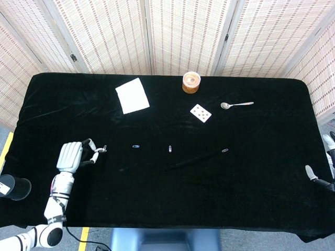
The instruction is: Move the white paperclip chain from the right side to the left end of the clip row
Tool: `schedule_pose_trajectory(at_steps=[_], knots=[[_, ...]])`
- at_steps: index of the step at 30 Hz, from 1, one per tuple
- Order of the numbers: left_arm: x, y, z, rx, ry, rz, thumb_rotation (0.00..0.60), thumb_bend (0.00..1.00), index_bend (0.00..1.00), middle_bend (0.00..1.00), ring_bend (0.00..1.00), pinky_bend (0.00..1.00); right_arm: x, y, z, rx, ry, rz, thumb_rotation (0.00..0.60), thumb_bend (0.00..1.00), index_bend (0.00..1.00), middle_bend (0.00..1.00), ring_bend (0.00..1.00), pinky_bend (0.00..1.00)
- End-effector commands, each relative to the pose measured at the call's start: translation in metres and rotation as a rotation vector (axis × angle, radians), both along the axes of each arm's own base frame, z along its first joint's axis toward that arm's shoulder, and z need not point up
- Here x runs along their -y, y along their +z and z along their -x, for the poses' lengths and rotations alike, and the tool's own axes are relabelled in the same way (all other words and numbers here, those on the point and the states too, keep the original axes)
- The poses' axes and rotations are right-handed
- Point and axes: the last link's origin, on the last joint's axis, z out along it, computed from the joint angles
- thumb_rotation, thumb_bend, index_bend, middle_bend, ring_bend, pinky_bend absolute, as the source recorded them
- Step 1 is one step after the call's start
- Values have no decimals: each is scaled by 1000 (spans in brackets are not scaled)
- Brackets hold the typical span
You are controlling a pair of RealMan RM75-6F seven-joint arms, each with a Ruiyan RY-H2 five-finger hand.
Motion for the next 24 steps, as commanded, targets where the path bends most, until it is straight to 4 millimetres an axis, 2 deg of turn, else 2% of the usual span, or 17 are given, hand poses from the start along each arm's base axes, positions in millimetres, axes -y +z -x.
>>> schedule_pose_trajectory(at_steps=[1, 8, 10, 13, 15, 18, 21, 24], knots=[[18, 6, 10, -1, 19, -22, 600, 584, 828, 1000, 991, 976, -1, -1, -2, -3, 12, -5, 600, 350, 0, 0, 0, 0], [37, 6, 24, 23, 52, -26, 600, 586, 828, 1000, 990, 976, -1, -7, -11, -16, 50, -29, 600, 349, 0, 0, 0, 0], [38, 6, 26, 33, 53, -17, 600, 579, 790, 1000, 986, 976, 0, -8, -13, -15, 60, -29, 600, 349, 0, 0, 0, 0], [39, 9, 30, 28, 48, -21, 600, 448, 575, 1000, 975, 976, -1, -7, -15, -17, 71, -14, 600, 349, 0, 0, 0, 0], [41, 11, 32, 32, 56, -21, 600, 301, 382, 988, 964, 976, -1, -7, -15, -17, 74, -16, 600, 349, 0, 0, 0, 0], [45, 16, 33, 26, 66, -11, 600, 191, 169, 929, 933, 963, 0, -9, -15, -18, 73, -26, 600, 348, 0, 0, 0, 0], [48, 21, 33, 8, 66, 8, 600, 139, 39, 829, 854, 898, 1, -9, -15, -18, 74, -27, 600, 349, 0, 0, 0, 0], [52, 26, 32, -1, 58, 21, 600, 121, 0, 684, 717, 768, 0, -8, -16, -19, 76, -23, 600, 349, 0, 0, 0, 0]])
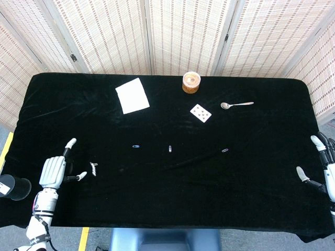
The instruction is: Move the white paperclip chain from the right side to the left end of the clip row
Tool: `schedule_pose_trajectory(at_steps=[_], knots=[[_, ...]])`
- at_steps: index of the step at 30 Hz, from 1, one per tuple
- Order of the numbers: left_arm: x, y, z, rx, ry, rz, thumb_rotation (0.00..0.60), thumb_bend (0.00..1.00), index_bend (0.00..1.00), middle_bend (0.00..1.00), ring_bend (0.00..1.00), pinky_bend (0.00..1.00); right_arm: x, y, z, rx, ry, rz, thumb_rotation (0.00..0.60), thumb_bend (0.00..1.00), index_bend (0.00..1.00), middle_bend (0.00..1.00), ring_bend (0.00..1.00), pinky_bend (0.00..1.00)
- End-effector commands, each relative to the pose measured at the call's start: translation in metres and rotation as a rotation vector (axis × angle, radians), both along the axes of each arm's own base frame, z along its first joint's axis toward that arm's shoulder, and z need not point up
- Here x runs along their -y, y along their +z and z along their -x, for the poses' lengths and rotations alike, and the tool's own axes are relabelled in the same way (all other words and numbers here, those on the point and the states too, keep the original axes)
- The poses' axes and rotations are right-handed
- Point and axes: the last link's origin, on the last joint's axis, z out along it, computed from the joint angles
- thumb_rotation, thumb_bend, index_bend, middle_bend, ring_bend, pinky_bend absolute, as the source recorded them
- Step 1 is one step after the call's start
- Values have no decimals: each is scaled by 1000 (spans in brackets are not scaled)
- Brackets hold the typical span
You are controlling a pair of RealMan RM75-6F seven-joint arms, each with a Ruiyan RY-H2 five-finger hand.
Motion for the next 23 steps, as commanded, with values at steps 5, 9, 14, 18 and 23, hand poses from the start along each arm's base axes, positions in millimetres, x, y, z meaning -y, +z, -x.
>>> schedule_pose_trajectory(at_steps=[5, 9, 14, 18, 23], knots=[[21, 27, -6, -60, -77, 8, 600, 119, 0, 261, 287, 353, -1, 0, 0, -4, 0, -1, 600, 350, 0, 0, 0, 0], [50, 59, -2, -107, -147, -57, 600, 119, 0, 18, 21, 66, -3, 0, 0, -12, -1, -10, 600, 349, 0, 0, 0, 0], [104, 81, 32, -171, -103, -100, 600, 122, 0, 0, 0, 15, -5, -3, -2, -30, 3, -15, 600, 349, 0, 0, 0, 0], [114, 83, 40, -205, -61, -72, 600, 123, 0, 0, 0, 0, -8, -8, -4, -46, 12, -27, 600, 349, 0, 0, 0, 0], [110, 79, 41, -225, -48, -41, 600, 122, 0, 0, 0, 0, -9, -13, -6, -64, 12, -45, 600, 350, 0, 0, 0, 0]])
